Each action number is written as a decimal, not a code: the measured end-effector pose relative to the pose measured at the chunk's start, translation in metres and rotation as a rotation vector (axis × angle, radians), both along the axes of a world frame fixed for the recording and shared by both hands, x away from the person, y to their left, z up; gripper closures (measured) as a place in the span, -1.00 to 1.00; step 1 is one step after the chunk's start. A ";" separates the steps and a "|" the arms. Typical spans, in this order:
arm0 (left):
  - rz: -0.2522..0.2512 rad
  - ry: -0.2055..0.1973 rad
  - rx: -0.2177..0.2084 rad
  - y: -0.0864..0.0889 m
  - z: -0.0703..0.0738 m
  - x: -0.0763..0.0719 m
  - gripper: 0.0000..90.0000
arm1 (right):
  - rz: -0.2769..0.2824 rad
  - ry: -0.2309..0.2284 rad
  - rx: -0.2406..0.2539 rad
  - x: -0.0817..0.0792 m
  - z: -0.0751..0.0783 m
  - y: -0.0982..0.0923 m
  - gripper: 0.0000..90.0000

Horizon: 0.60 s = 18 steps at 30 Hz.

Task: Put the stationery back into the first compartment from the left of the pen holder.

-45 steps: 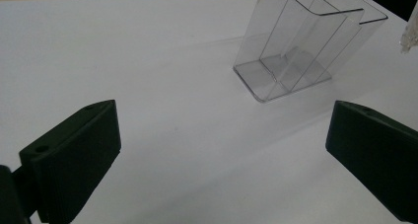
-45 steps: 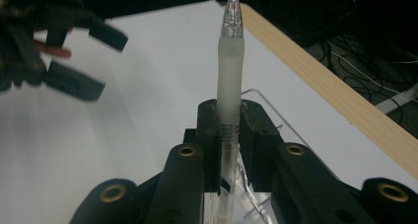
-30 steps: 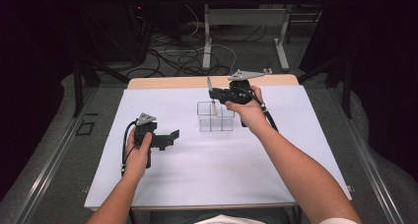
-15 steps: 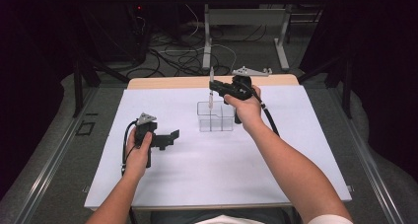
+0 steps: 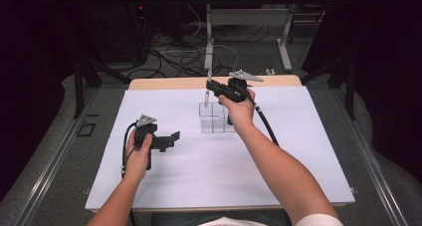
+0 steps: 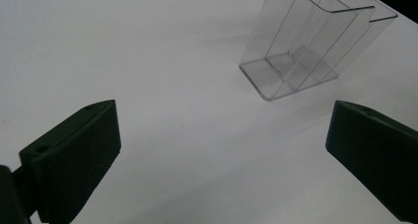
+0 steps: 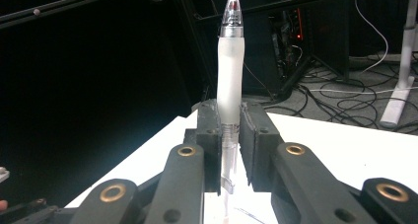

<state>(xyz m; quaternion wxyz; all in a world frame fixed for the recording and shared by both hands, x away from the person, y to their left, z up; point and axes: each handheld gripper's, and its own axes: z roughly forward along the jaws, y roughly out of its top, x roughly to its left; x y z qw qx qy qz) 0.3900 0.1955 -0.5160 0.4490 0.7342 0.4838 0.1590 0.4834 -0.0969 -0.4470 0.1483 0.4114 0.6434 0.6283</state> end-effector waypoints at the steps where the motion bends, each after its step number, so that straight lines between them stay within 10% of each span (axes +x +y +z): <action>1: 0.002 0.001 0.000 0.000 0.000 0.000 -0.99 | -0.001 0.000 0.000 0.000 -0.001 0.002 0.77; 18: 0.004 -0.002 -0.001 0.002 0.001 -0.002 -0.99 | -0.003 0.024 -0.106 0.001 -0.025 0.013 0.77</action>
